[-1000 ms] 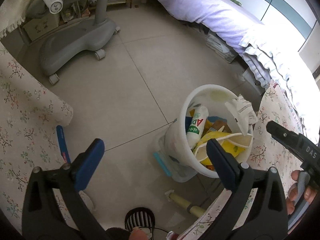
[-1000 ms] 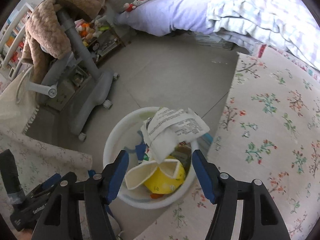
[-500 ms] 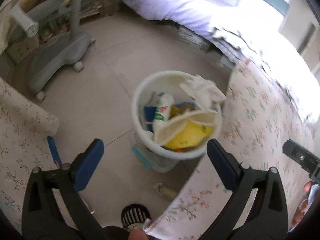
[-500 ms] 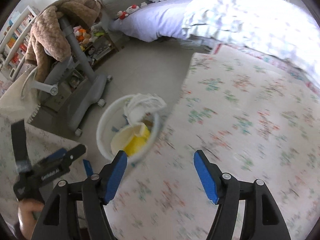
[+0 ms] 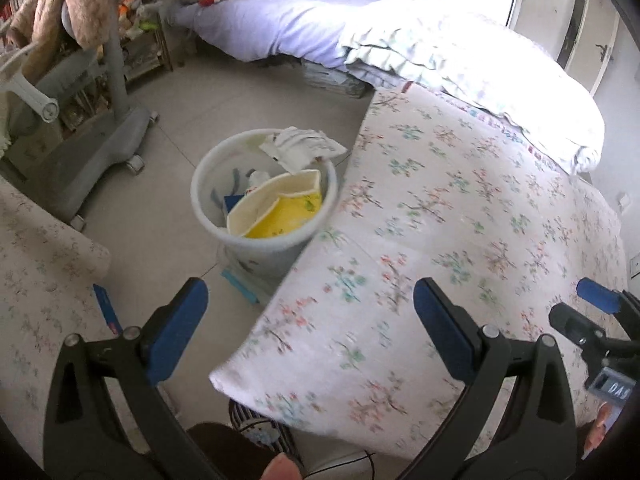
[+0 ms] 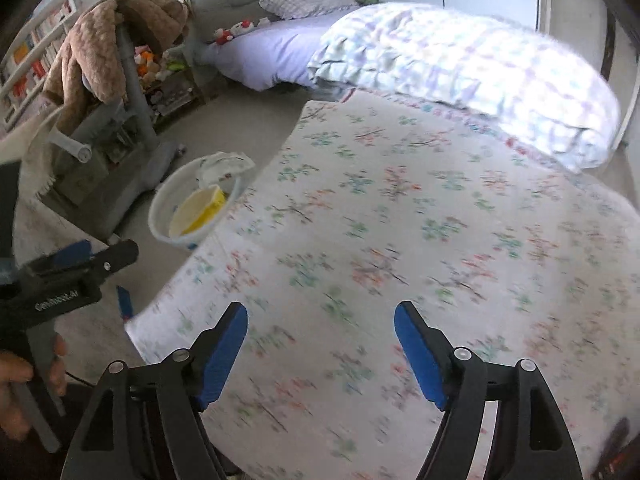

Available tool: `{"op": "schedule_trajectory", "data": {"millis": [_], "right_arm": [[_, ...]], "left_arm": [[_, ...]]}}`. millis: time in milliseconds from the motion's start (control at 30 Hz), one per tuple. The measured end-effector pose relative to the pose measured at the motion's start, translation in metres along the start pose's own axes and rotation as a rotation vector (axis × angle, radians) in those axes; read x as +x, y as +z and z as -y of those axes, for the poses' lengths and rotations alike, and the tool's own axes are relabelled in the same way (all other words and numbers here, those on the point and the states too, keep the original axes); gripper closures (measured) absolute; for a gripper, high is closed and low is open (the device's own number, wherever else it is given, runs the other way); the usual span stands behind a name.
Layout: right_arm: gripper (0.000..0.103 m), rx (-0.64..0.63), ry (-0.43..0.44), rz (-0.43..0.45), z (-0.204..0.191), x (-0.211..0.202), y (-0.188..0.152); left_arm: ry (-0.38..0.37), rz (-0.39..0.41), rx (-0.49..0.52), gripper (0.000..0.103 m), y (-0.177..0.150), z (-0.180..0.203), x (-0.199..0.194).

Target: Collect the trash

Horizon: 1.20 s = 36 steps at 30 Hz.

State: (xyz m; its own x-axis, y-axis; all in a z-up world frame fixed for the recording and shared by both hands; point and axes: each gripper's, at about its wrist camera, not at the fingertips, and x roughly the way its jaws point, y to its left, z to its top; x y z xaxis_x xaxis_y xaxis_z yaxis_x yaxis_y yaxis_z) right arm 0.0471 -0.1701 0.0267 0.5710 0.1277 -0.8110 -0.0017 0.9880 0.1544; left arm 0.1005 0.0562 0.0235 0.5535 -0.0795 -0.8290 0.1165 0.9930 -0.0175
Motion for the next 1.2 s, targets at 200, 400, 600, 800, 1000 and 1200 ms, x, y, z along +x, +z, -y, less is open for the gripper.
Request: {"op": "schedule_trajectory", "data": {"millis": [200, 400, 600, 800, 1000, 1200], "right_arm": [[0.018, -0.009, -0.068, 0.062, 0.002, -0.029, -0.019], [0.018, 0.004, -0.069, 0.104, 0.007, -0.043, -0.023], [0.018, -0.010, -0.087, 0.103, 0.006, -0.038, -0.027], [0.018, -0.001, -0.090, 0.105, 0.007, -0.036, -0.027], [0.018, 0.010, -0.094, 0.110, 0.010, -0.036, -0.027], [0.018, 0.020, -0.092, 0.106, 0.013, -0.035, -0.027]], "left_arm": [[0.076, 0.072, -0.009, 0.001, -0.021, 0.021, -0.027], [0.121, 0.117, -0.048, 0.001, -0.038, 0.031, -0.036], [0.134, 0.122, -0.047, 0.001, -0.044, 0.040, -0.032], [0.113, 0.107, -0.056, 0.001, -0.046, 0.043, -0.031], [0.108, 0.112, -0.050, 0.001, -0.047, 0.044, -0.033], [0.106, 0.117, -0.053, 0.001, -0.047, 0.044, -0.033]]}}
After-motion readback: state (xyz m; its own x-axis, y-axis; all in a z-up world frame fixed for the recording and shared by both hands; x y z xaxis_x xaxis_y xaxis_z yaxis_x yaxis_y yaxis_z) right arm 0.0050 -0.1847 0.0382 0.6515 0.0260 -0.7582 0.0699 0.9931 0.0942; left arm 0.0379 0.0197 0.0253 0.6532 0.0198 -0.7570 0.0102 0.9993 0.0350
